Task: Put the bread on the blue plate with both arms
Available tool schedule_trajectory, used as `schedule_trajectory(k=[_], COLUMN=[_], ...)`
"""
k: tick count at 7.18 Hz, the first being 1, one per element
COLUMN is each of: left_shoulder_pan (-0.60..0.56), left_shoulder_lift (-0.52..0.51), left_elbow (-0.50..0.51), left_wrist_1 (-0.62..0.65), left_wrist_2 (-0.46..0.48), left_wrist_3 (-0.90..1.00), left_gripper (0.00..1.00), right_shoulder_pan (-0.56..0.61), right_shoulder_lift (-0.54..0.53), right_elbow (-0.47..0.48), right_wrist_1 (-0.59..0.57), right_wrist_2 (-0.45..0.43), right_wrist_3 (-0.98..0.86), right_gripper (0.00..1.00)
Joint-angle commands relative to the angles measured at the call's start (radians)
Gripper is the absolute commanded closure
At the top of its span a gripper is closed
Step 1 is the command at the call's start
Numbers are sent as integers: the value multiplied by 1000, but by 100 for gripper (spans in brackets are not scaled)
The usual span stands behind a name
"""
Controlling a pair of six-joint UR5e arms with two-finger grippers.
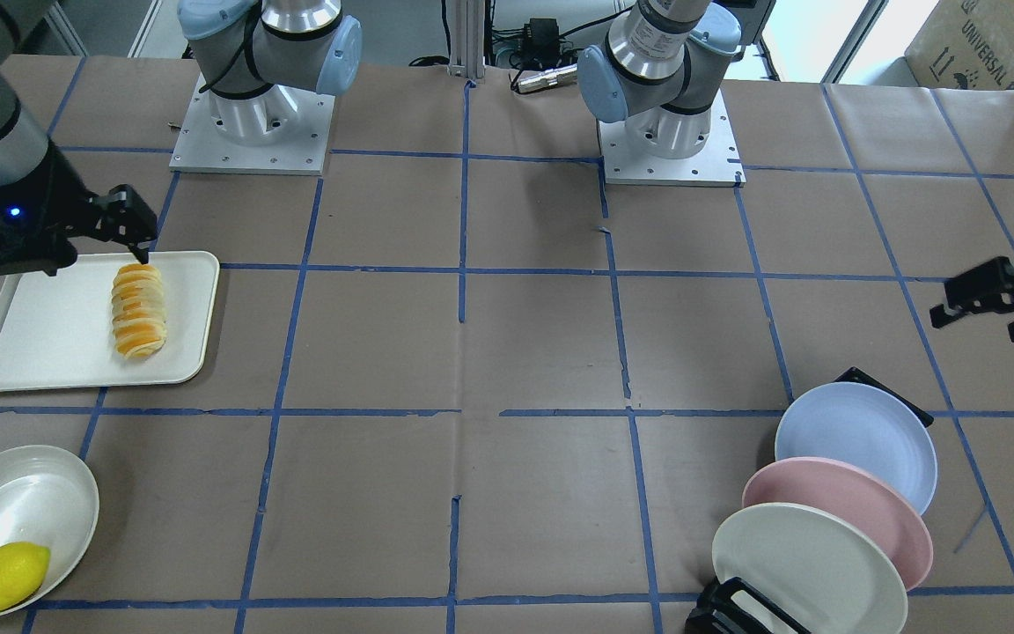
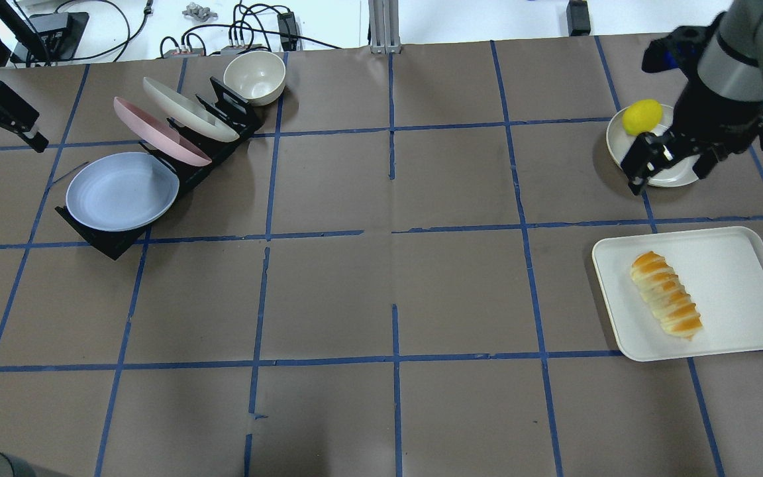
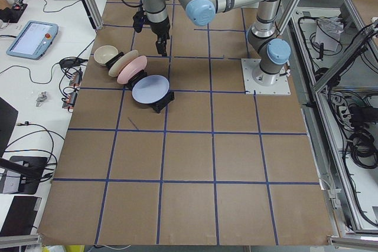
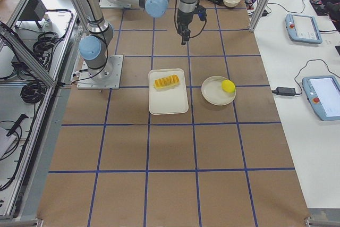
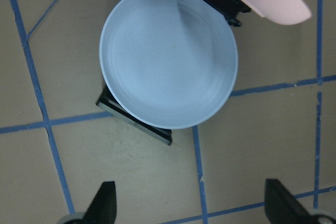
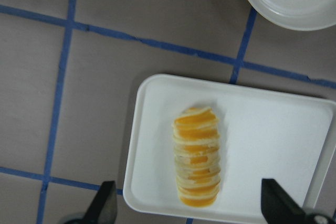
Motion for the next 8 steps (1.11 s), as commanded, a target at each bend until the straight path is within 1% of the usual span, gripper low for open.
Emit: schedule_trajectory(k=[1,2,3,4,5,6,7,8], left_shoulder_pan=[43,29,20,15,15,14,15,17], left_shoulder_lift=[-246,-302,-326,-359,-376,-376,-379,-382], left_elbow=[164,182,168,162,153,153,150,150], left_wrist_1=[1,-5,-10,-10,-10,-11,-18,-27], left_wrist_2=[-66,-83,-130,-129,-129,-120,-118,-118], left_wrist_3=[68,70,67,64,59,58,56,58], left_gripper=[0,1,1,2,4,12,31,53], right_shoulder_pan=[-79,-81,-81,-82,-87,-116,-143,-144], right_shoulder_lift=[1,2,8,54,115,163,180,203], right_elbow=[197,272,305,311,311,311,311,314], right_wrist_1=[-217,-308,-338,-383,-440,-476,-477,-493], right_wrist_2=[4,4,8,10,10,14,51,53], right_wrist_3=[-67,-67,-63,-61,-63,-63,-66,-66], right_gripper=[4,4,5,5,5,5,5,5])
